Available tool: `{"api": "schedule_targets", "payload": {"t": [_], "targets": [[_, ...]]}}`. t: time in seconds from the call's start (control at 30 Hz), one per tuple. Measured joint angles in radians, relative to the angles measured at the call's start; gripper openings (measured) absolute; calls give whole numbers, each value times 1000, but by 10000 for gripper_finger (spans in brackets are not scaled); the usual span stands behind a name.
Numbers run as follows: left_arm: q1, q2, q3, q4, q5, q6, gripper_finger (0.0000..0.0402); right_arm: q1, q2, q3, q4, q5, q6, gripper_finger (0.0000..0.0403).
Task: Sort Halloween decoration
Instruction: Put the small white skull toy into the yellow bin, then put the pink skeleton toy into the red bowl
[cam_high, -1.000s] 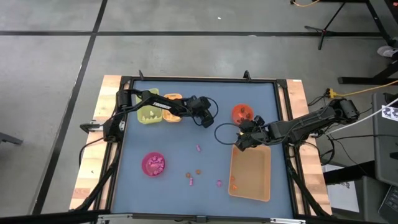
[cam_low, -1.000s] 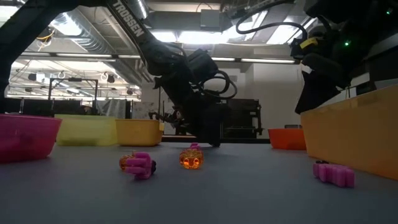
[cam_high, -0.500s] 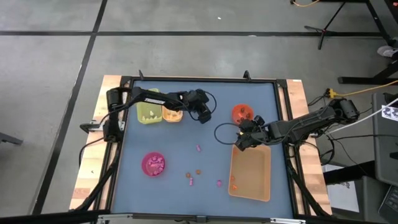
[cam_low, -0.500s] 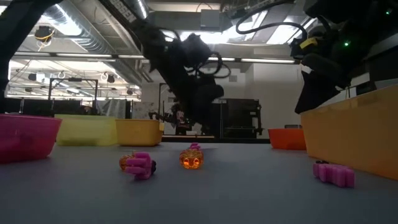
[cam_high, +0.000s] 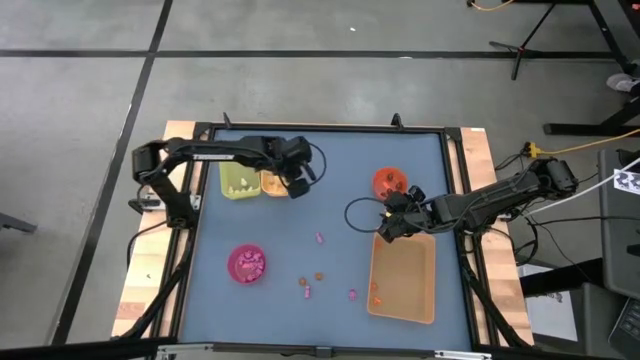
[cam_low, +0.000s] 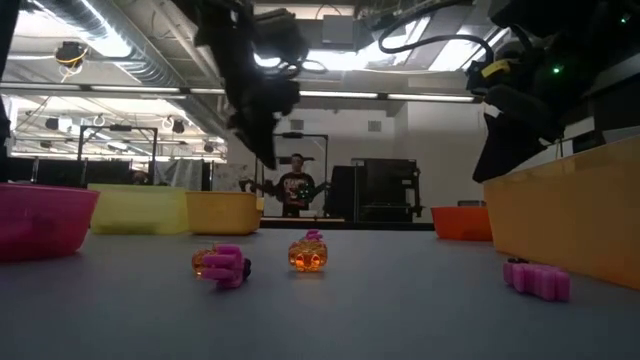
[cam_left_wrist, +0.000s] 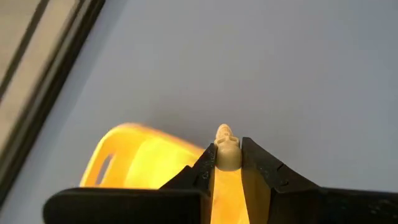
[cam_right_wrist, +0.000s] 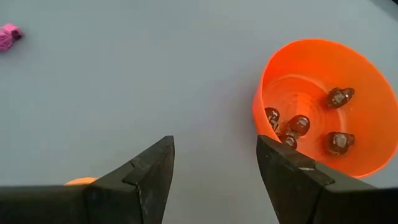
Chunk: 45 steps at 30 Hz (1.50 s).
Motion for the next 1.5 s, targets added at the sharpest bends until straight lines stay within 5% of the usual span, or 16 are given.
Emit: {"api": "schedule_targets", "payload": {"t": [0.4, 0.63, 1.17, 1.5], "targets": [[-1, -20, 0, -299, -63, 51, 37, 0, 0, 0, 1, 0, 0, 225], [-1, -21, 0, -301, -63, 140, 45, 0, 0, 0, 2, 0, 0, 225], [-1, -21, 0, -326, -63, 201, 155, 0, 0, 0, 1, 0, 0, 225], [-38, -21, 0, -243, -48, 200, 166, 0, 0, 0, 1, 0, 0, 225]]}}
